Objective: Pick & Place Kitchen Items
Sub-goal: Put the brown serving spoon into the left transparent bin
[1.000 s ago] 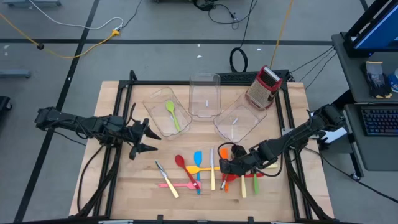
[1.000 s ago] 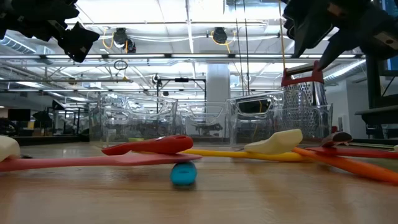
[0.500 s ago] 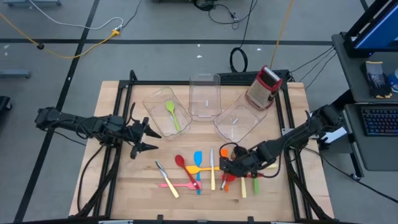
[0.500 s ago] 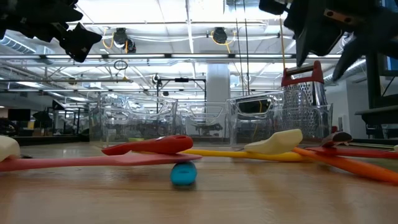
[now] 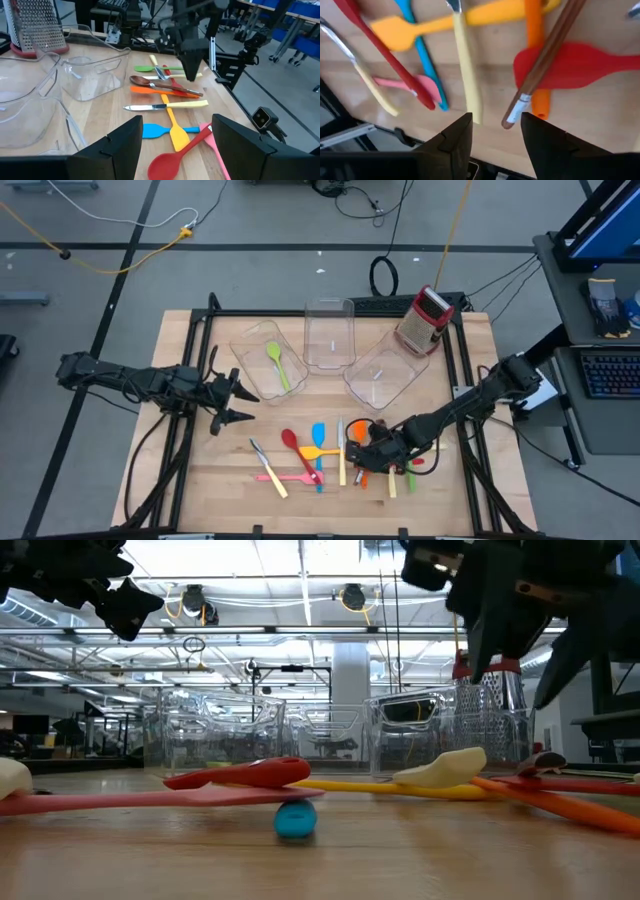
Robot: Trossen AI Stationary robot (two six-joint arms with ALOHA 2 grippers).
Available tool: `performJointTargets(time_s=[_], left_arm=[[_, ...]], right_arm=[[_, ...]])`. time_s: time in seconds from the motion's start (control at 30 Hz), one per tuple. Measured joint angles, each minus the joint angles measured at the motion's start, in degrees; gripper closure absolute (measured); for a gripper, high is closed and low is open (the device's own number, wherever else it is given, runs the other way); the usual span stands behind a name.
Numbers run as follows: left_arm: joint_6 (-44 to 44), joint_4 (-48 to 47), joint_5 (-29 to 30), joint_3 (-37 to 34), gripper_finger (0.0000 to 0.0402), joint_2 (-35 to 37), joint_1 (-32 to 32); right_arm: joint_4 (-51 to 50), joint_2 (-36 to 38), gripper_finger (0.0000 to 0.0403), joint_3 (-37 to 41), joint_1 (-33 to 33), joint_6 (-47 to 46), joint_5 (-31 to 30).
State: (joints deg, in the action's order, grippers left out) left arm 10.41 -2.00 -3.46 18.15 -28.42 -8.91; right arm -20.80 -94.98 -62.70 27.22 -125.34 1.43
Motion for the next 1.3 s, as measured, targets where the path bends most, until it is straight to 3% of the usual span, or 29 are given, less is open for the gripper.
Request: performJointTargets(time_s=[0.77, 1.3], left_arm=[[0.2, 0.0, 0.1, 0.0, 0.0160, 0.0, 0.0], [0.2, 0.0, 0.5, 0.0, 0.0160, 0.0, 0.0]], right_arm=[[-2.4, -1.8, 0.0243, 0.0, -0.2, -1.1, 0.2], [2.2, -6.5, 0.0243, 0.0, -0.5, -2.0, 0.2]])
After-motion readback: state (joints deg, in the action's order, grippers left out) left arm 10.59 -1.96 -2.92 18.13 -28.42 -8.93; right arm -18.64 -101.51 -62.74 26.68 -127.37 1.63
